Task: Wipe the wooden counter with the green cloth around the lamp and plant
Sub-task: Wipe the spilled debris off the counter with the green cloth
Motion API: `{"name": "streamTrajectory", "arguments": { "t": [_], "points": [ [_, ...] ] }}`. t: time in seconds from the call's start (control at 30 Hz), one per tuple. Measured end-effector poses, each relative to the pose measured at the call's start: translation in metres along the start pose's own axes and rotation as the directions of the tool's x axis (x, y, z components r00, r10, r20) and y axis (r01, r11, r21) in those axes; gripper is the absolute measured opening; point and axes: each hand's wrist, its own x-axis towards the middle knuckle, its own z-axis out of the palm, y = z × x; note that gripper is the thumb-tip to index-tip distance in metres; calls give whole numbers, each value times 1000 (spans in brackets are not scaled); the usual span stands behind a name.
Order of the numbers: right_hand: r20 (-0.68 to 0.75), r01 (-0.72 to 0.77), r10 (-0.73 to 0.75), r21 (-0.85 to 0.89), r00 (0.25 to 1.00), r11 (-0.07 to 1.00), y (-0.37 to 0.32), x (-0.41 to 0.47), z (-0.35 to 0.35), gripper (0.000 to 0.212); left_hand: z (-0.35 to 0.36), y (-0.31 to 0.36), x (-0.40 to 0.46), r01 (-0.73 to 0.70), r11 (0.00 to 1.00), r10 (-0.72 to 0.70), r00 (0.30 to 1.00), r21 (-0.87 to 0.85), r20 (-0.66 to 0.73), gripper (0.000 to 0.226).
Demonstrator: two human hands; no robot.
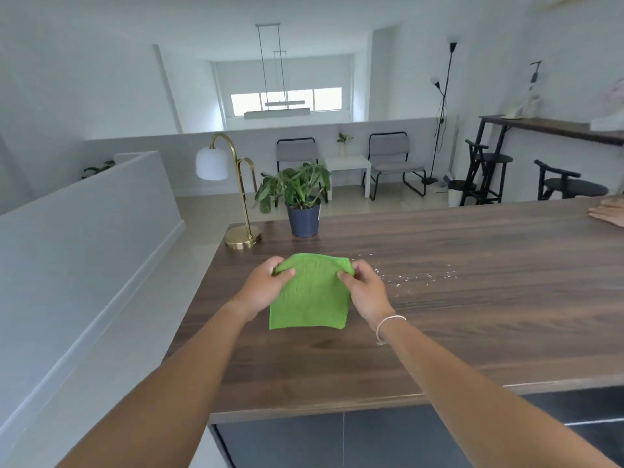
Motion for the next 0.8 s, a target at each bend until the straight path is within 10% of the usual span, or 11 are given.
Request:
{"name": "streamTrajectory", "arguments": {
  "t": [0.47,0.8],
  "points": [
    [-221,8,-44,-160,974,987,31,50,-179,9,166,85,35,88,962,-39,981,-257,189,18],
    [-262,-183,69,-438,962,880,82,92,-205,14,217,59,74,140,986,-123,975,-85,184,29]
  ]
}}
